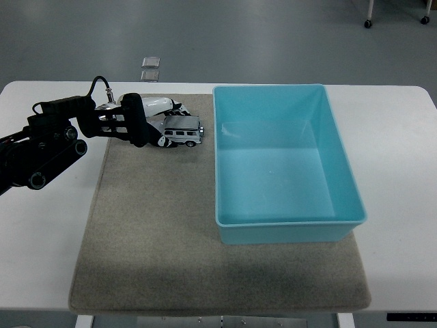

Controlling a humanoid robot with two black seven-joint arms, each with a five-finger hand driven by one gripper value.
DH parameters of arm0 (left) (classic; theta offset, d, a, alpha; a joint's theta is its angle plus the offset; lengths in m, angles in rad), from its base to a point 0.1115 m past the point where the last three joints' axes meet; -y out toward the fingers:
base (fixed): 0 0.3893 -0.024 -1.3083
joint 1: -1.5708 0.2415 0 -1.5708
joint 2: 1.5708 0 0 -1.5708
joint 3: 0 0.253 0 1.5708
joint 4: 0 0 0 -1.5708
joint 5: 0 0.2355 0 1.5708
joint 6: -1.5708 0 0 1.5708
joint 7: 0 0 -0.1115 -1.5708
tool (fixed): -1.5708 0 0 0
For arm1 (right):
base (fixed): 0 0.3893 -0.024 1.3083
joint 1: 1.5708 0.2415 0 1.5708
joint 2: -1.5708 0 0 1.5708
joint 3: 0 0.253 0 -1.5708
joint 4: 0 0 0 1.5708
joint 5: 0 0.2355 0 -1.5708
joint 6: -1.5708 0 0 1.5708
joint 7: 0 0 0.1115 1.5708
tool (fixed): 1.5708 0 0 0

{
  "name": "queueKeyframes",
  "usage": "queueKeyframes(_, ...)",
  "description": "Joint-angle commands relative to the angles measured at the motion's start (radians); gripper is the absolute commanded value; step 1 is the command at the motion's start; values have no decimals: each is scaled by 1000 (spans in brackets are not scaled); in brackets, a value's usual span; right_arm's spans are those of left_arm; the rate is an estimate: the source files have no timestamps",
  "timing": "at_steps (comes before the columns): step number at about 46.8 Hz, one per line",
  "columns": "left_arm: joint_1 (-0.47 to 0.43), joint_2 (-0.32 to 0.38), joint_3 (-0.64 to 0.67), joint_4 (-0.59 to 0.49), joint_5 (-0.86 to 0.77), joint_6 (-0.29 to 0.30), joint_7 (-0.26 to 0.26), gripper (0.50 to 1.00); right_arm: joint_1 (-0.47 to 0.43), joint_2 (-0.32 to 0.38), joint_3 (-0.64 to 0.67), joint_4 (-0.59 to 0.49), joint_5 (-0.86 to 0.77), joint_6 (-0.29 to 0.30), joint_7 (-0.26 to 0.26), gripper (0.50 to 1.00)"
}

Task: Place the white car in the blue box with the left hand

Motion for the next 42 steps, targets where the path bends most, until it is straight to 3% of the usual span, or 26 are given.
queueKeyframes(1, -1, 0, 0, 0, 0, 2, 0, 733, 0, 0, 0, 0, 0, 0, 0, 936)
queueKeyframes(13, -1, 2, 0, -1, 8, 2, 2, 500, 0, 0, 0, 0, 0, 0, 1, 936)
queueKeyframes(25, -11, 20, -2, -10, 9, 2, 2, 500, 0, 0, 0, 0, 0, 0, 0, 936)
queueKeyframes(32, -57, 115, -12, -20, -1, -17, 0, 500, 0, 0, 0, 0, 0, 0, 0, 936)
queueKeyframes(42, -95, 184, -51, -125, -20, -31, -13, 500, 0, 0, 0, 0, 0, 0, 0, 936)
